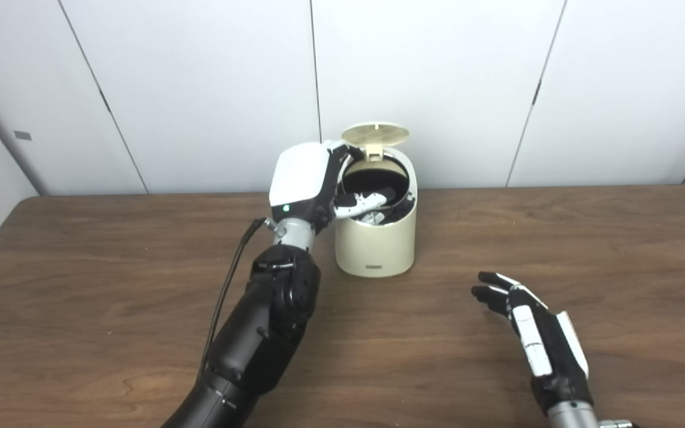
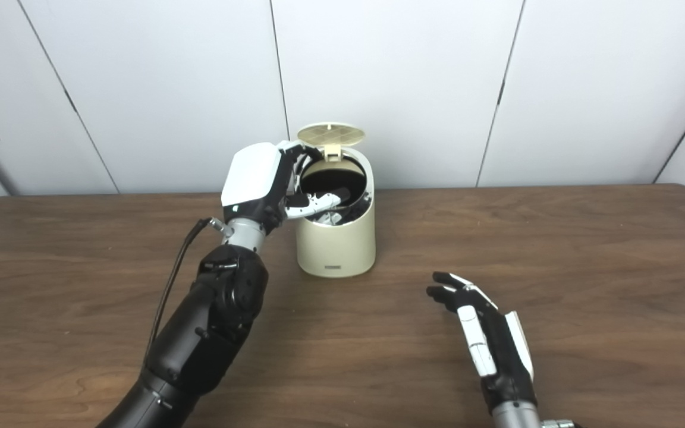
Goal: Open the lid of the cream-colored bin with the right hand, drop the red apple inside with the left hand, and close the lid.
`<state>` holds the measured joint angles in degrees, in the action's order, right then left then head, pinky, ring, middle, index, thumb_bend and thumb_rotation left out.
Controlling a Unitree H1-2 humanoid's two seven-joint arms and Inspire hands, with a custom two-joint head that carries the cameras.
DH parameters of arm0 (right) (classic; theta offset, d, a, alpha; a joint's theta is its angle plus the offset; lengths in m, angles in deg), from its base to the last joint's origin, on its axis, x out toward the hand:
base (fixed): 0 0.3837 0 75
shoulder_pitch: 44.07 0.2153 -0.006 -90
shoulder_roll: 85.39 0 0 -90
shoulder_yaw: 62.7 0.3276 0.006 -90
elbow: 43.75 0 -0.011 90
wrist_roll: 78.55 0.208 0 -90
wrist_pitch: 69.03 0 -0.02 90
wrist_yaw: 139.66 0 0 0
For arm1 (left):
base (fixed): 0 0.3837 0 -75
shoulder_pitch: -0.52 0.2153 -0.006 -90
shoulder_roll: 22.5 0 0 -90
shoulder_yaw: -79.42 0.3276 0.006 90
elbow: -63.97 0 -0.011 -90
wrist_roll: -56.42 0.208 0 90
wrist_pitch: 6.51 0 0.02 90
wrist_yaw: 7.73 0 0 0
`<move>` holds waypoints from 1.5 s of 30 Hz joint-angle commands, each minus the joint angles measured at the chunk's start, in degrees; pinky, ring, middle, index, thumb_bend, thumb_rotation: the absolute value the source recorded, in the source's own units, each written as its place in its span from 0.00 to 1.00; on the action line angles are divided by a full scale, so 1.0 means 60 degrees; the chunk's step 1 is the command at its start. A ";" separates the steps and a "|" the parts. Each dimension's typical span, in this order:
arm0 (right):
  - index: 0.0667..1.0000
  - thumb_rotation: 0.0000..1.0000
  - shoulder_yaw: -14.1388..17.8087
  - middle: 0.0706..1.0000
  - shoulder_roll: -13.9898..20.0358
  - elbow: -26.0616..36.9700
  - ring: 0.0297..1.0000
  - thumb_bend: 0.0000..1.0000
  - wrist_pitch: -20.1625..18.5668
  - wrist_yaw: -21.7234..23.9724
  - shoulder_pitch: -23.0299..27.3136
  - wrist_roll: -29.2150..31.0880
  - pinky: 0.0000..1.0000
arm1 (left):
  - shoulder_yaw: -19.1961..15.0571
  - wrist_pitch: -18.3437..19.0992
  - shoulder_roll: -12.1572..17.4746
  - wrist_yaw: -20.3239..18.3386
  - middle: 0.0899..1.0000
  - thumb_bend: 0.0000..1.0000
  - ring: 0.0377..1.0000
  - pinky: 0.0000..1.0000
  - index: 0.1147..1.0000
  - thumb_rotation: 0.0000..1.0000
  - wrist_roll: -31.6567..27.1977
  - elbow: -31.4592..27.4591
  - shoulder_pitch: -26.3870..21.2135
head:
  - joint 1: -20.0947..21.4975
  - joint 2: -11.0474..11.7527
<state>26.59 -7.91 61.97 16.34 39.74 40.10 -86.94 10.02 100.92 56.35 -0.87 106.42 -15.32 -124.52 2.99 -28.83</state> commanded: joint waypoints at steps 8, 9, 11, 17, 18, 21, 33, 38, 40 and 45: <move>0.74 1.00 0.0005 0.70 0.0026 0.0175 0.77 0.44 0.0296 -0.0037 0.0170 -0.0009 0.83 | 0.0080 -0.0271 0.0145 -0.0044 0.73 0.68 0.72 0.64 0.65 0.53 -0.0027 -0.0269 0.0003 | 0.0006 -0.0016; 0.74 1.00 0.0000 0.70 0.0034 0.0172 0.77 0.44 0.0283 -0.0041 0.0171 -0.0032 0.84 | 0.0055 -0.0296 0.0168 -0.0049 0.72 0.69 0.72 0.64 0.64 0.54 -0.0054 -0.0348 0.0044 | 0.0006 -0.0016; 0.75 1.00 0.0002 0.70 0.0045 0.0128 0.77 0.44 0.0316 -0.0037 0.0186 -0.0009 0.85 | -0.0024 -0.0314 0.0209 -0.0064 0.72 0.69 0.72 0.65 0.63 0.52 -0.0128 -0.0515 0.0124 | -0.0015 0.0008; 0.74 1.00 0.0024 0.70 0.0019 0.0085 0.77 0.43 0.0211 -0.0040 0.0226 0.0079 0.83 | -0.0479 -0.1129 0.0339 0.0260 0.65 0.67 0.63 0.54 0.61 0.37 -0.0918 -0.0989 0.0562 | -0.0031 0.0046; 0.74 1.00 0.0031 0.70 0.0016 0.0084 0.77 0.43 0.0182 -0.0037 0.0229 0.0094 0.84 | -0.0534 -0.1382 0.0371 0.0392 0.64 0.67 0.62 0.53 0.61 0.37 -0.1022 -0.0997 0.0658 | -0.0027 0.0054; 0.74 1.00 0.0021 0.70 0.0042 0.0064 0.78 0.43 0.0221 -0.0027 0.0224 0.0068 0.85 | -0.0635 -0.1925 0.0451 0.0688 0.63 0.65 0.57 0.49 0.63 0.38 -0.1227 -0.1012 0.0900 | -0.0043 0.0070; 0.75 1.00 0.0010 0.70 0.0061 0.0165 0.76 0.43 0.0130 0.0067 0.0181 0.0204 0.81 | -0.1134 -0.3317 0.0895 0.1213 0.70 0.67 0.63 0.53 0.67 0.47 -0.1648 -0.1436 0.2013 | -0.0105 0.0019; 0.75 1.00 0.0013 0.70 0.0123 0.0179 0.77 0.42 0.0101 0.0132 0.0201 0.0263 0.82 | -0.1731 -0.3814 0.0870 0.1227 0.71 0.65 0.60 0.49 0.73 0.45 -0.2459 -0.1856 0.2731 | -0.0143 0.0019; 0.75 1.00 0.0013 0.70 0.0152 0.0174 0.76 0.42 0.0079 0.0142 0.0207 0.0249 0.81 | -0.2007 -0.3914 0.0800 0.1043 0.75 0.67 0.62 0.50 0.80 0.51 -0.3097 -0.2106 0.3047 | -0.0163 0.0025; 0.75 1.00 0.0049 0.70 0.0234 0.0089 0.77 0.43 0.0164 0.0148 0.0205 0.0295 0.82 | -0.2357 -0.4364 0.0665 0.1042 0.80 0.67 0.70 0.59 0.88 0.58 -0.3853 -0.2398 0.3658 | -0.0202 0.0016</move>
<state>26.74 -6.75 61.11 16.08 40.34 40.22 -85.57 -3.84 77.42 60.83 4.89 84.27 -27.68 -101.22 1.76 -28.65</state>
